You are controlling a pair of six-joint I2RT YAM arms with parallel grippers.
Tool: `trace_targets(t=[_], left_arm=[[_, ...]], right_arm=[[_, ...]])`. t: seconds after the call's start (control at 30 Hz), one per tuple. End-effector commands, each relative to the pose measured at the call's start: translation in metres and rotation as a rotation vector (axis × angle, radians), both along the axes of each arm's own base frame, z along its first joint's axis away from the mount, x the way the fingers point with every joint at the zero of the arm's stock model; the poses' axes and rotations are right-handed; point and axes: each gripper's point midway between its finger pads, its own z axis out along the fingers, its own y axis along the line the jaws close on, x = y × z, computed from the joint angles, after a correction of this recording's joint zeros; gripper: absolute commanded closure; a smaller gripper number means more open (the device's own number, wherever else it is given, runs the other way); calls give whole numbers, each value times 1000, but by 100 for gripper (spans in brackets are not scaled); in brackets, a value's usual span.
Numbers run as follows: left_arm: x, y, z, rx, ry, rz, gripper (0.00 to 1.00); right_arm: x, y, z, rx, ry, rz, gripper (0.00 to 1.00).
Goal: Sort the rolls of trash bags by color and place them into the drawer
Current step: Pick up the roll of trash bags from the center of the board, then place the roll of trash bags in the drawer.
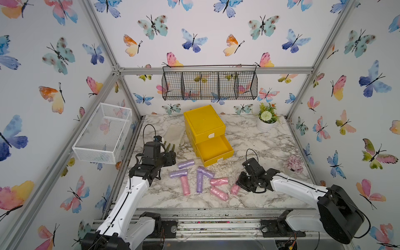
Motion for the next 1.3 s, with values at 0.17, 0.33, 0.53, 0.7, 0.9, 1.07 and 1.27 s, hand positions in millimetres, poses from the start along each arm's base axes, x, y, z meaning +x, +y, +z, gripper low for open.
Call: trace_targets(t=[0.17,0.33,0.53,0.7,0.9,1.07,1.27], left_arm=[[-1,2,6,-8,-25,-2,26],[-1,3,6,-13,-28,2,26],[-3,3,8,-18,-34,4,26],[-4,2,10,-21,-43,2,26],[-4,1,10,-30,-43,-7,26],[-4,0,11,-31,-46,-9,26],[-4,0,12,-35,-50,-14,26]], right_arm=[[18,-2,92,55,-164,-47,72],[43,19,141,139,-261,-52,72],[85,65,172,242,-344,-67,71],[119,97,179,307,-370,-98,70],[147,118,168,334,-365,-144,68],[162,128,154,333,-351,-175,68],[175,130,147,340,-359,-234,68]])
